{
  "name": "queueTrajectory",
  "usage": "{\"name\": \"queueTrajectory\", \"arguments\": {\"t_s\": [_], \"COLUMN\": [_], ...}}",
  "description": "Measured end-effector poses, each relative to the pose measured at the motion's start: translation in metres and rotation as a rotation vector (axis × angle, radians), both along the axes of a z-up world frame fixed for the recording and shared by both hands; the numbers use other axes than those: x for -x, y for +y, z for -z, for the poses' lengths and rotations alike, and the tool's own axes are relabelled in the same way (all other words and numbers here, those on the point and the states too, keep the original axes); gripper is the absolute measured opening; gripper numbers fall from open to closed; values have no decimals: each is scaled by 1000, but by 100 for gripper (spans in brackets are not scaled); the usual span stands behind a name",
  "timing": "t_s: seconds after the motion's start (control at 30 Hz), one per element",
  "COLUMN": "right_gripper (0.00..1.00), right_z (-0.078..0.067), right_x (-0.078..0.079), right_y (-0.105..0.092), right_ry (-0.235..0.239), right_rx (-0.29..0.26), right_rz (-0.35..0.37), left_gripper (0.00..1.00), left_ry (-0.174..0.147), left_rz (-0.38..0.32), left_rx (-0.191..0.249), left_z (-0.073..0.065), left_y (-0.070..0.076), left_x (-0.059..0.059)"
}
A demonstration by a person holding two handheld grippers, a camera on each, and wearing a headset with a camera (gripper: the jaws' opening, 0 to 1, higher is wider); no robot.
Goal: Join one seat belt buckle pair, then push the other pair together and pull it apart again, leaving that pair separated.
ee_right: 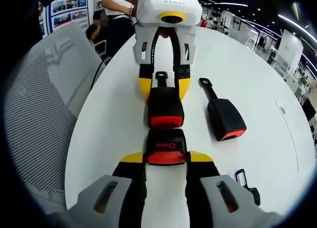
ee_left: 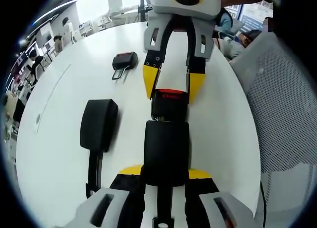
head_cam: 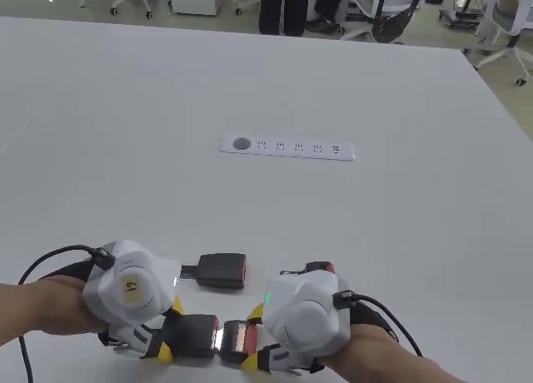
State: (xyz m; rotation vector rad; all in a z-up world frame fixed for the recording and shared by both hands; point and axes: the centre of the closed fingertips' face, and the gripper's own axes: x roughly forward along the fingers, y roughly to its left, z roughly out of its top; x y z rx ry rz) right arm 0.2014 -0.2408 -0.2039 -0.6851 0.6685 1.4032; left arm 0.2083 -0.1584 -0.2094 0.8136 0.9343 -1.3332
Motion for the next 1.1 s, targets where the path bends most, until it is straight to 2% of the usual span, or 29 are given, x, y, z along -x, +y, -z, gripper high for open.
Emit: {"name": "queueTrajectory", "arguments": {"t_s": [0.37, 0.47, 0.63, 0.9, 1.1], "right_gripper": [27, 27, 27, 27, 29], "right_z": [-1, -2, 0, 0, 0], "right_x": [-6, -7, -8, -7, -5], "right_y": [-4, -2, -2, -6, -5], "right_ry": [-10, -4, 0, -6, -6], "right_rx": [-28, -16, -1, -44, -41], "right_rz": [-25, -13, -8, -26, -27], "left_gripper": [30, 30, 30, 30, 31], "left_ry": [-3, 0, -6, -10, 2], "left_rz": [18, -5, 11, 30, 44], "left_rx": [1, 1, -28, 9, -9], "left_z": [1, 0, -1, -1, -1], "left_y": [-2, -3, -6, -5, -5], "left_x": [0, 1, 2, 5, 6]}}
